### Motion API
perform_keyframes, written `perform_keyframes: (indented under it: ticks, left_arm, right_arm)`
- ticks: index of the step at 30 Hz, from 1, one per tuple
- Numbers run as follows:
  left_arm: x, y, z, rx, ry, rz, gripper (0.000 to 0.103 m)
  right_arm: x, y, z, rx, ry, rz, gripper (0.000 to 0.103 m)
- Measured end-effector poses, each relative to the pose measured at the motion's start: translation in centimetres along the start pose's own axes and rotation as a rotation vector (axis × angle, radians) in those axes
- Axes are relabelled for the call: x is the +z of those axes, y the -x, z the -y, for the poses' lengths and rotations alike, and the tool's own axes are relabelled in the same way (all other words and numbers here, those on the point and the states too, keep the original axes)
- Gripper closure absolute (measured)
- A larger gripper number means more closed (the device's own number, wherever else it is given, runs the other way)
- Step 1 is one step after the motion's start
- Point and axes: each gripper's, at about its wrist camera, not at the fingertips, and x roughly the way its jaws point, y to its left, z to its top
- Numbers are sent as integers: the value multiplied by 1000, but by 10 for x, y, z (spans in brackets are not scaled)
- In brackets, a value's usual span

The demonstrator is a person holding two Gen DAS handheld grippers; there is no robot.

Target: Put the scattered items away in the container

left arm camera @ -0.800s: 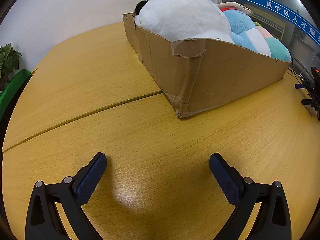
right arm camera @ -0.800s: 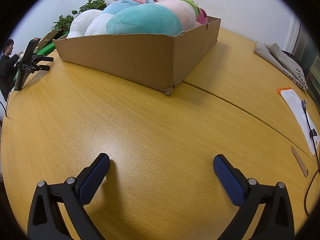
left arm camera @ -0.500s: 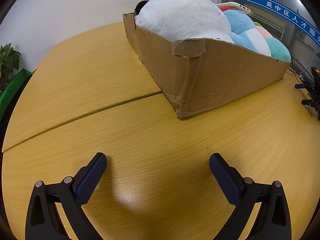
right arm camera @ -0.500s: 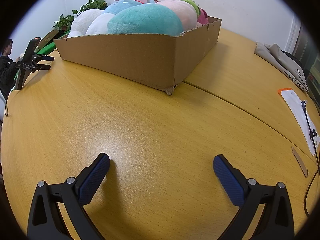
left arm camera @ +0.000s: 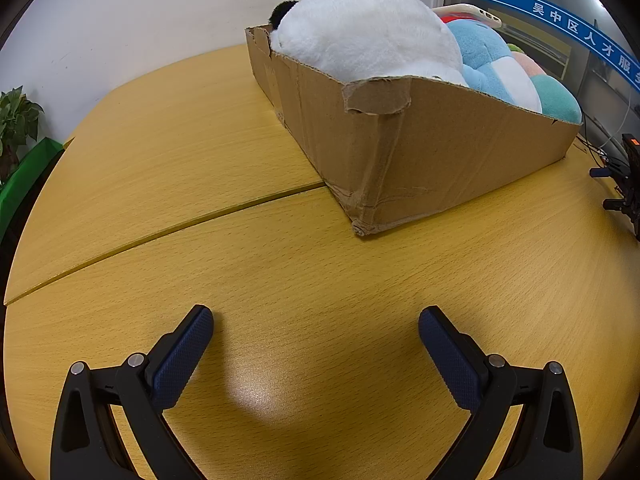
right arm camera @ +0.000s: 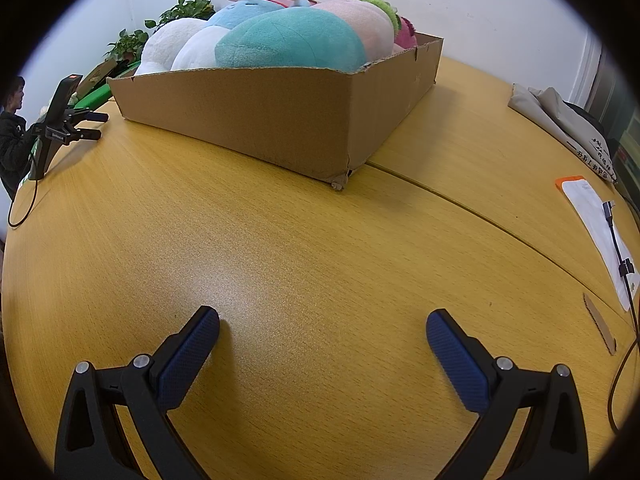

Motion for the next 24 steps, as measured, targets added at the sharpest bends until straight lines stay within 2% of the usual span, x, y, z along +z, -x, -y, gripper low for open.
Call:
perform_keyframes:
  ticks: [24]
  left_arm:
    - [-1,0,0,0,0,1,0]
  right_arm:
    - [2,-1,2,-1,1,0,0]
